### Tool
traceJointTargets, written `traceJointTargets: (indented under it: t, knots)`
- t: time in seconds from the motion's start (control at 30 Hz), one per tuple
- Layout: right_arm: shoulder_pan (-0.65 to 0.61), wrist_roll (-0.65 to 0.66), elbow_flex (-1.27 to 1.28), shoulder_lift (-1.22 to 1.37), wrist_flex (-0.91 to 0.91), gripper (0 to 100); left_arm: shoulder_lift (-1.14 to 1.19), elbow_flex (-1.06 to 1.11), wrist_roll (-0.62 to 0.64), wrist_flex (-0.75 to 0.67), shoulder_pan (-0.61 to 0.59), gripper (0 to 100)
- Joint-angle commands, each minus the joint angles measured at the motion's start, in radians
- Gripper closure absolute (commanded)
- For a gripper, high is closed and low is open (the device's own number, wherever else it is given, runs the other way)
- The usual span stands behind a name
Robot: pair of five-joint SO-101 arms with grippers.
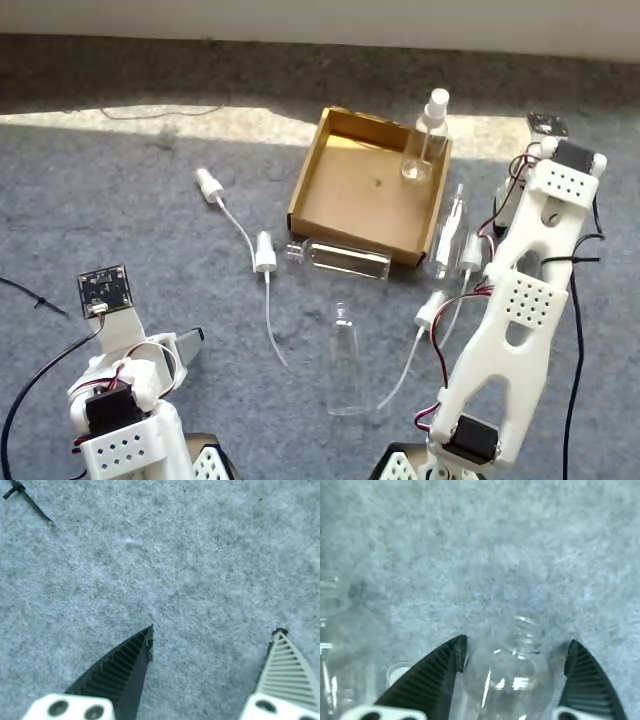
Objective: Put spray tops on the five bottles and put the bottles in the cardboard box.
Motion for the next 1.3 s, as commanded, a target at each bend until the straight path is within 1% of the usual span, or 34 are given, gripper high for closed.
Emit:
traceJointTargets:
  t: [0.0,0.07,0.1,0.23,0.4,0.47,0.57,0.67,0.73,0.87,0.93,1.07,1.13,1.17,1.2,1.27]
  knots:
    - [0.015,-0.008,-0.051,-0.008,0.022,72.1,-0.004,0.021,0.009,0.003,-0.012,67]
    - [0.019,-0.008,-0.051,0.002,0.022,72.8,-0.004,0.021,0.009,0.003,-0.012,67]
    - [0.021,-0.008,-0.051,0.007,0.022,74.7,-0.004,0.021,0.009,0.003,-0.012,67]
    - [0.028,-0.008,-0.051,0.010,0.022,86.9,-0.004,0.021,0.009,0.003,-0.012,67]
    - [0.064,-0.008,-0.053,0.002,0.022,99.4,-0.004,0.021,0.009,0.003,-0.012,67]
    - [0.085,0.000,-0.054,-0.008,0.024,99.3,-0.004,0.021,0.009,0.003,-0.012,67]
    - [0.113,0.048,-0.042,-0.081,0.025,99.5,-0.004,0.021,0.011,0.003,-0.012,67]
    - [0.131,0.049,0.058,-0.209,0.025,99.5,-0.004,0.021,0.011,0.003,-0.012,67]
    - [0.133,0.058,0.202,-0.334,0.025,99.5,-0.004,0.021,0.011,0.002,-0.010,67]
    - [0.090,0.175,0.628,-0.641,0.022,99.5,-0.004,0.021,0.009,-0.003,-0.008,67]
    - [0.062,0.206,0.831,-0.800,0.019,99.5,-0.004,0.021,0.011,-0.005,-0.010,67]
    - [0.012,0.235,1.141,-1.124,0.015,99.5,-0.004,0.021,0.006,-0.005,-0.010,67]
    - [-0.005,0.232,1.274,-1.294,-0.021,99.5,-0.004,0.021,0.005,-0.032,-0.010,67]
    - [-0.015,0.232,1.351,-1.385,-0.048,99.5,-0.004,0.021,-0.008,-0.061,-0.016,67]
    - [-0.022,0.232,1.440,-1.474,-0.084,99.5,-0.004,0.022,-0.055,-0.091,-0.018,67]
    - [-0.038,0.224,1.632,-1.659,-0.176,99.5,-0.004,0.008,-0.187,-0.129,-0.012,67]
